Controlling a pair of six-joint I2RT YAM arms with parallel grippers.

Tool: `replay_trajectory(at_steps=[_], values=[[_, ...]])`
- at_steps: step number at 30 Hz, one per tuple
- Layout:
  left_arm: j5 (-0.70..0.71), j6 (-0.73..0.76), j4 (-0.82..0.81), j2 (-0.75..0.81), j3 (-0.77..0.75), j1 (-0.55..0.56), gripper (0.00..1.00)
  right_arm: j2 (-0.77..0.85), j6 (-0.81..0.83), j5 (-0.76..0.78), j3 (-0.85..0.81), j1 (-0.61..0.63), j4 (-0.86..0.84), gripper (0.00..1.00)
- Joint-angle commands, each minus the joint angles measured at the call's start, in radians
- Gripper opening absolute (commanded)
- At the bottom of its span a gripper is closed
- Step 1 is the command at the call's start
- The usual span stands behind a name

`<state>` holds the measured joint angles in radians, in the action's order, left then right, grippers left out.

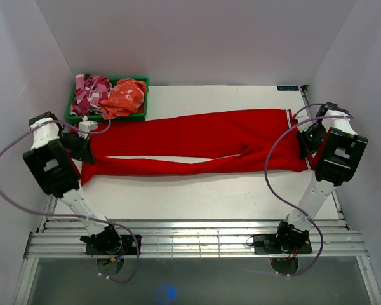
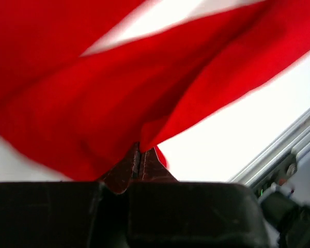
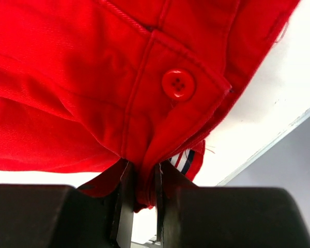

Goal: Fold and stack the trousers
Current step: Flatten the trousers out

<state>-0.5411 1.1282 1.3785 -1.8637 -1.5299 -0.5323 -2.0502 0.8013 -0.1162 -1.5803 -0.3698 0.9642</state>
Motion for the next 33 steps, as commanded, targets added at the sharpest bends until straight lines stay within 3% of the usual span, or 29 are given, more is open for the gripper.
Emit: replay_trajectory(at_steps=[1, 4, 5, 7, 8, 9, 10, 12, 13, 17, 18, 22, 26, 33], values=[[-0.141, -0.237, 0.027, -0.375, -0.187, -0.014, 0.00, -0.073, 0.035, 0.096, -0.047, -0.009, -0.048, 0.08], [-0.222, -0.334, 0.022, -0.483, -0.333, -0.012, 0.07, -0.077, 0.045, 0.112, -0.026, -0.008, -0.064, 0.08], [-0.227, -0.375, -0.011, -0.508, -0.357, -0.012, 0.21, -0.071, 0.047, 0.112, -0.018, -0.008, -0.067, 0.08], [-0.202, -0.419, -0.077, -0.491, -0.384, -0.014, 0.30, -0.067, 0.056, 0.112, 0.005, -0.006, -0.082, 0.08], [-0.183, -0.439, -0.157, -0.476, -0.381, -0.014, 0.45, -0.068, 0.056, 0.139, 0.008, -0.006, -0.082, 0.08], [-0.171, -0.455, -0.188, -0.460, -0.378, -0.014, 0.49, -0.070, 0.058, 0.141, 0.008, -0.004, -0.079, 0.08], [-0.158, -0.453, -0.212, -0.442, -0.372, -0.014, 0.55, -0.071, 0.058, 0.136, 0.000, -0.004, -0.073, 0.08], [-0.143, -0.408, -0.251, -0.362, -0.333, -0.015, 0.79, -0.071, 0.059, 0.127, -0.004, -0.003, -0.062, 0.08], [-0.140, -0.386, -0.266, -0.321, -0.305, -0.015, 0.85, -0.067, 0.059, 0.127, -0.004, -0.003, -0.059, 0.08], [-0.071, -0.239, -0.439, -0.027, -0.055, -0.015, 0.91, -0.050, 0.058, 0.079, 0.003, -0.001, -0.048, 0.08], [-0.042, -0.204, -0.475, 0.106, 0.065, -0.015, 0.98, -0.050, 0.056, 0.076, 0.005, -0.003, -0.042, 0.08], [-0.046, 0.039, -0.515, 0.372, 0.328, 0.006, 0.98, -0.044, 0.050, 0.059, 0.006, 0.003, -0.036, 0.08], [0.048, 0.146, -0.655, 0.489, 0.554, 0.103, 0.98, -0.053, 0.041, 0.052, -0.009, 0.008, -0.027, 0.08], [0.104, 0.145, -0.814, 0.425, 0.675, 0.247, 0.98, -0.050, 0.027, 0.046, -0.027, 0.009, -0.010, 0.08]])
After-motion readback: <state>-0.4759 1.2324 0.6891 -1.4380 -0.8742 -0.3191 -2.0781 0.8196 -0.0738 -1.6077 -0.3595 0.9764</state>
